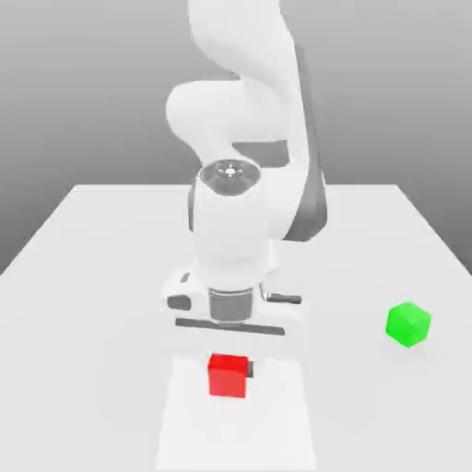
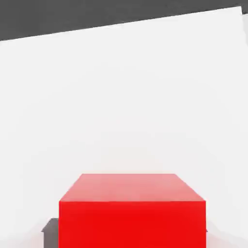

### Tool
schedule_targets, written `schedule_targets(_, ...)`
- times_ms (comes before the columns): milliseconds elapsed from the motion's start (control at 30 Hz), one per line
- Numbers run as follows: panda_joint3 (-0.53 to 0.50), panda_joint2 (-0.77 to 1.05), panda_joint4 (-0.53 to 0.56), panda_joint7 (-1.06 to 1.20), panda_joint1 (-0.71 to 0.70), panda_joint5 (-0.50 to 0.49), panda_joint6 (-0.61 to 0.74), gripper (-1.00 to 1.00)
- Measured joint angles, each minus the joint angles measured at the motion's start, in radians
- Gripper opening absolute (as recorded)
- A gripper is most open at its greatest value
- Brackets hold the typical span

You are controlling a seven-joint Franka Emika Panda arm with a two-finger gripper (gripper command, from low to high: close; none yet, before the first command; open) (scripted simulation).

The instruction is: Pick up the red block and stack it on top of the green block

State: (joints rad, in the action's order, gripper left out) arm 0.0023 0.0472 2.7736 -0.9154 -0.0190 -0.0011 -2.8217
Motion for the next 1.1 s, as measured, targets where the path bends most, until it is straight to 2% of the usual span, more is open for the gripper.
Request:
schedule_targets(167, 0.071, -0.062, 0.010, 0.032, 0.086, 0.007, 0.053, -1.00)
schedule_targets(467, 0.180, -0.118, 0.020, 0.118, 0.334, 0.038, 0.098, -1.00)
schedule_targets(833, 0.351, -0.191, 0.032, 0.247, 0.574, 0.112, 0.154, -1.00)
schedule_targets(933, 0.368, -0.115, 0.030, 0.218, 0.580, 0.063, 0.082, -1.00)
schedule_targets(1033, 0.347, -0.004, 0.026, 0.136, 0.575, -0.053, -0.018, -1.00)
schedule_targets(1067, 0.324, 0.032, 0.024, 0.103, 0.587, -0.099, -0.050, 1.00)
schedule_targets(1100, 0.324, 0.032, 0.024, 0.103, 0.587, -0.099, -0.050, 1.00)
